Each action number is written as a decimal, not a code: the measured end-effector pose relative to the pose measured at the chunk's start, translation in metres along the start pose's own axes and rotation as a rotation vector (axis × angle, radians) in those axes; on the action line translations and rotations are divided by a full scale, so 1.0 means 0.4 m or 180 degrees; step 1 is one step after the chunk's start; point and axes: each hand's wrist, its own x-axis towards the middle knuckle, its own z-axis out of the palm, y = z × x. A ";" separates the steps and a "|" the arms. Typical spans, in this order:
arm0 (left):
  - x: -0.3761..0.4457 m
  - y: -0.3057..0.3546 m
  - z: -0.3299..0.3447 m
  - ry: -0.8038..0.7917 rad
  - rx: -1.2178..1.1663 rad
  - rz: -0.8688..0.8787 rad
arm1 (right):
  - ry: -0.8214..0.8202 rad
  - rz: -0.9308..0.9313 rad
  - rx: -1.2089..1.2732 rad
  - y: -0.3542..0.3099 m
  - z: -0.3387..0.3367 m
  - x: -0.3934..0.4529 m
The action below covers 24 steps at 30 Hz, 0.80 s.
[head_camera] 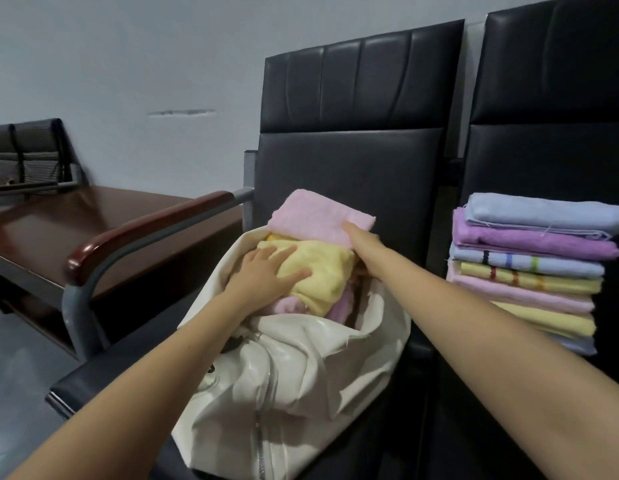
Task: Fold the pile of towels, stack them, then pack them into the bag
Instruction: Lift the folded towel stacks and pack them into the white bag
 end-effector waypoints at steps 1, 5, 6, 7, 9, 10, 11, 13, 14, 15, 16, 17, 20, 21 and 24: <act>-0.003 0.000 0.006 0.0045 0.0016 -0.0006 | -0.0070 -0.0021 0.0063 0.016 -0.011 -0.006; -0.045 0.004 0.010 0.0090 -0.0090 0.0031 | 0.0022 -0.0624 -0.0569 0.017 -0.050 -0.231; -0.057 0.002 0.005 0.0120 -0.0148 0.0048 | 0.0181 -0.0972 -0.0915 0.028 -0.057 -0.279; -0.070 -0.001 -0.003 0.0198 -0.0198 0.0073 | 0.0300 -0.1386 -0.1168 0.044 -0.060 -0.326; -0.102 -0.006 -0.022 0.0636 -0.0311 0.0146 | 0.0257 -0.2286 -0.1489 0.059 -0.057 -0.412; -0.121 -0.007 -0.030 0.1033 -0.0281 0.0241 | 0.0039 -0.2572 -0.1746 0.057 -0.052 -0.438; -0.142 -0.006 -0.036 0.1423 -0.0148 0.0370 | -0.0222 -0.2767 -0.2101 0.058 -0.042 -0.446; -0.183 -0.002 -0.045 0.1592 0.0141 0.0545 | -0.0740 -0.2788 -0.2906 0.063 -0.020 -0.444; -0.200 -0.001 -0.044 0.1300 0.0213 0.0509 | -0.0883 -0.2722 -0.3190 0.069 -0.014 -0.439; -0.213 0.001 -0.040 0.0808 0.0342 0.0390 | -0.0936 -0.2669 -0.3337 0.074 -0.009 -0.428; -0.223 0.003 -0.034 0.0281 0.0565 0.0261 | -0.0935 -0.2622 -0.3391 0.077 -0.006 -0.419; -0.228 0.006 -0.032 -0.0140 0.0834 0.0193 | -0.0911 -0.2578 -0.3395 0.079 -0.002 -0.413; -0.249 0.013 -0.044 -0.0819 0.1204 0.0217 | -0.0810 -0.2364 -0.3426 0.070 0.023 -0.423; -0.258 0.010 -0.048 -0.0944 0.1208 0.0272 | -0.0755 -0.2300 -0.3475 0.067 0.040 -0.433; -0.284 -0.012 -0.050 -0.1095 0.1237 0.0422 | -0.0576 -0.2107 -0.3774 0.065 0.093 -0.448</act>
